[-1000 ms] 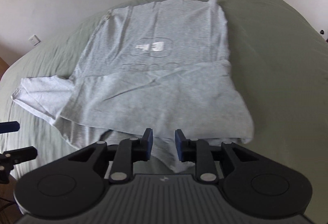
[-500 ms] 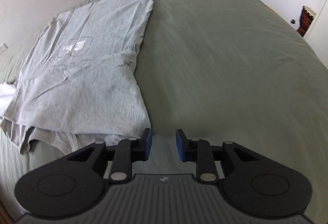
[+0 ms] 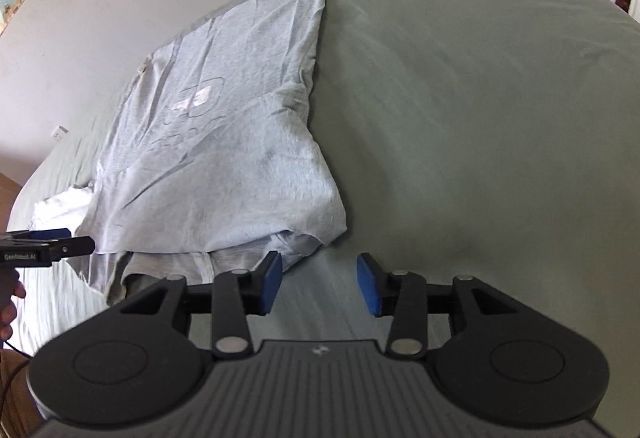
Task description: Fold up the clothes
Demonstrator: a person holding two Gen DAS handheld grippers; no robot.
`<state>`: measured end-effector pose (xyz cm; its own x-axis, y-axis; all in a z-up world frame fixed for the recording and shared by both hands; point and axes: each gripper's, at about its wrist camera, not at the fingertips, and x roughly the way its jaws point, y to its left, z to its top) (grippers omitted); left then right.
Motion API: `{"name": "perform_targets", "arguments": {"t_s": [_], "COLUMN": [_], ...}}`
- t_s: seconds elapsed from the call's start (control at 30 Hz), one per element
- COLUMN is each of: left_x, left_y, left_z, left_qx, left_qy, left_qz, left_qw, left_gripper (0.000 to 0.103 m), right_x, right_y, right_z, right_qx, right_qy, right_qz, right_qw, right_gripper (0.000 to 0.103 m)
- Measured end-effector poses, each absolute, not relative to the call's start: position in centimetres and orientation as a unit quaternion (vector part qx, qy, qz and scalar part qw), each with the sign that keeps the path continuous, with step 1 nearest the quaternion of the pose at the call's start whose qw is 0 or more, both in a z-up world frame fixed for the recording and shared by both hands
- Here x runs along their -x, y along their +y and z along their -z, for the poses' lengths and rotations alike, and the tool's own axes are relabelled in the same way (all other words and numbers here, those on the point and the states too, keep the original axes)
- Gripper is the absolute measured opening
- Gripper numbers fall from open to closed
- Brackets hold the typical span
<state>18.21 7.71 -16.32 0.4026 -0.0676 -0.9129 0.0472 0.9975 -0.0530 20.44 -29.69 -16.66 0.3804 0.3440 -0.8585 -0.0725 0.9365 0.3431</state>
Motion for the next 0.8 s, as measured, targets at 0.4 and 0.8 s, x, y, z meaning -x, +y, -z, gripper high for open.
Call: {"name": "perform_targets", "arguments": {"t_s": [0.4,0.8], "left_x": [-19.2,-18.1], "left_y": [7.1,9.0], "left_z": [17.8,17.1], "left_qx": [0.001,0.005], "left_qy": [0.553,0.551], "left_qz": [0.027,0.021], "left_qw": [0.832,0.834], "left_gripper": [0.094,0.094], "right_x": [-20.7,-20.0], "right_y": [-28.8,-31.6], "right_z": [17.5,14.1], "right_qx": [-0.115,-0.141], "right_qy": [0.567,0.49], "right_qz": [-0.064,-0.084], "right_qw": [0.813,0.856], "right_gripper": [0.0,0.007]}}
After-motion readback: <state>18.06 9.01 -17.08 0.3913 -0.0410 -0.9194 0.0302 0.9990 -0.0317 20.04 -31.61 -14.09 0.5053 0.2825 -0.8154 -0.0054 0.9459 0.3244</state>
